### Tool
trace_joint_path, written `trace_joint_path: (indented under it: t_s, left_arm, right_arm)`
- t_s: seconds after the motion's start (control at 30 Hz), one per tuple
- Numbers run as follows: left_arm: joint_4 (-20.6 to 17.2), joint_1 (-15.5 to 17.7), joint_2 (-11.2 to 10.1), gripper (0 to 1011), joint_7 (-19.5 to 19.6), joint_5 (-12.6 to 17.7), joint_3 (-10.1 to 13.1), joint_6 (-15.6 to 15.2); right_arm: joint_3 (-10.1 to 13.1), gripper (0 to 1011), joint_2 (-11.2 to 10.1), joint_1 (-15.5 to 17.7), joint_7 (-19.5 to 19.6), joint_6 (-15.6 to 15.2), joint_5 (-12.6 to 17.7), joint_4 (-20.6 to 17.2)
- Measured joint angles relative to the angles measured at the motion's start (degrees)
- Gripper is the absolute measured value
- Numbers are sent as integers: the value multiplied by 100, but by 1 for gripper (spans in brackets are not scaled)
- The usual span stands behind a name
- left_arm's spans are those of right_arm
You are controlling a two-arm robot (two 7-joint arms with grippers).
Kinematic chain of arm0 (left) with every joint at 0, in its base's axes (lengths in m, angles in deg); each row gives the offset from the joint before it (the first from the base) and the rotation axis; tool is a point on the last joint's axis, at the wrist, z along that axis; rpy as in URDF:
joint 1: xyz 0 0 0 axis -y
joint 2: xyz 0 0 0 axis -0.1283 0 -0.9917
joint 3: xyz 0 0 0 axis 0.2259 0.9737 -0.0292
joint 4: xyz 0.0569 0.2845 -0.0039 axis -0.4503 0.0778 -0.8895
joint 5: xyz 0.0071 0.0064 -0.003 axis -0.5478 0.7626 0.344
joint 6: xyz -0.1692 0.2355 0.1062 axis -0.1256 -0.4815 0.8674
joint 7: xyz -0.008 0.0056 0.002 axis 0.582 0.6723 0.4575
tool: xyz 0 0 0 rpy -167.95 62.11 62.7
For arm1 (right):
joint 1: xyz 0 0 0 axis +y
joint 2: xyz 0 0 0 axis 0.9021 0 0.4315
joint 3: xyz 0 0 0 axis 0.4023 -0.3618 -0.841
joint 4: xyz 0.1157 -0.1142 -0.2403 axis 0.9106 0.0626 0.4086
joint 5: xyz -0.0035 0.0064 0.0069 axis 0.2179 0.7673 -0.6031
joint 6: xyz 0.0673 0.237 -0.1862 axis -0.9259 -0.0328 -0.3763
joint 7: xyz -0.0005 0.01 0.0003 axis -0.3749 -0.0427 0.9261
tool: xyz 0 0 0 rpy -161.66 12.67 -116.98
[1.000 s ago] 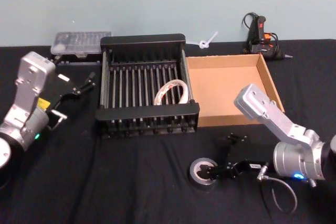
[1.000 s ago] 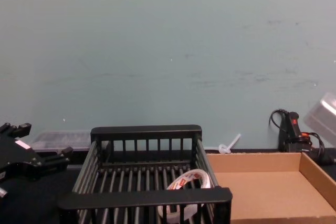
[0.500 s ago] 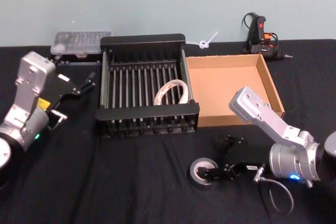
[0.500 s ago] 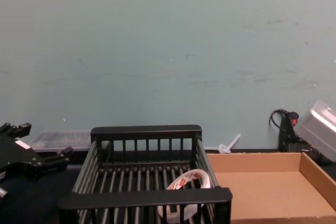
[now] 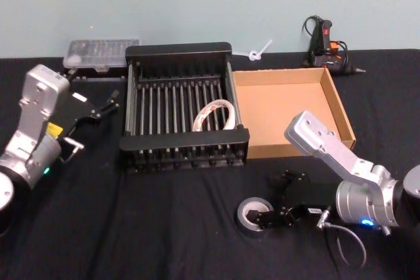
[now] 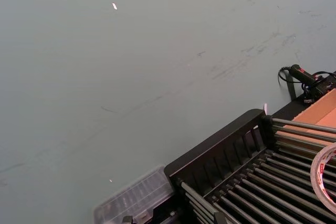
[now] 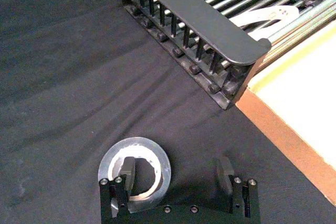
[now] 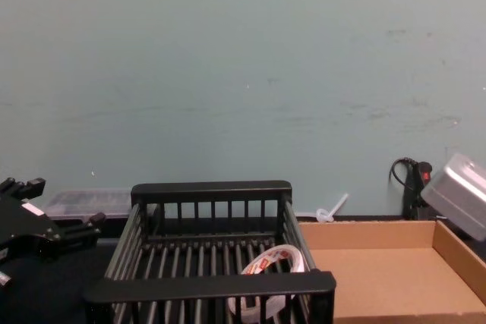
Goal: Pick up the white tape and place it into the black box , Pick up the silver tape and place it into the brown box.
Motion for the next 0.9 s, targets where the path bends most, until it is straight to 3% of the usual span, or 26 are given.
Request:
trace_joint_path:
  t_s: [0.5,0.9]
  left_arm:
    - [0,0,0,1001,0,0,0,0]
    - [0,0,0,1002,0,0,0,0]
  right_arm:
    - [0,998,-7,-1,-2,0,4,-2]
    - [0,687,-10,-1,-2,1,7,-5]
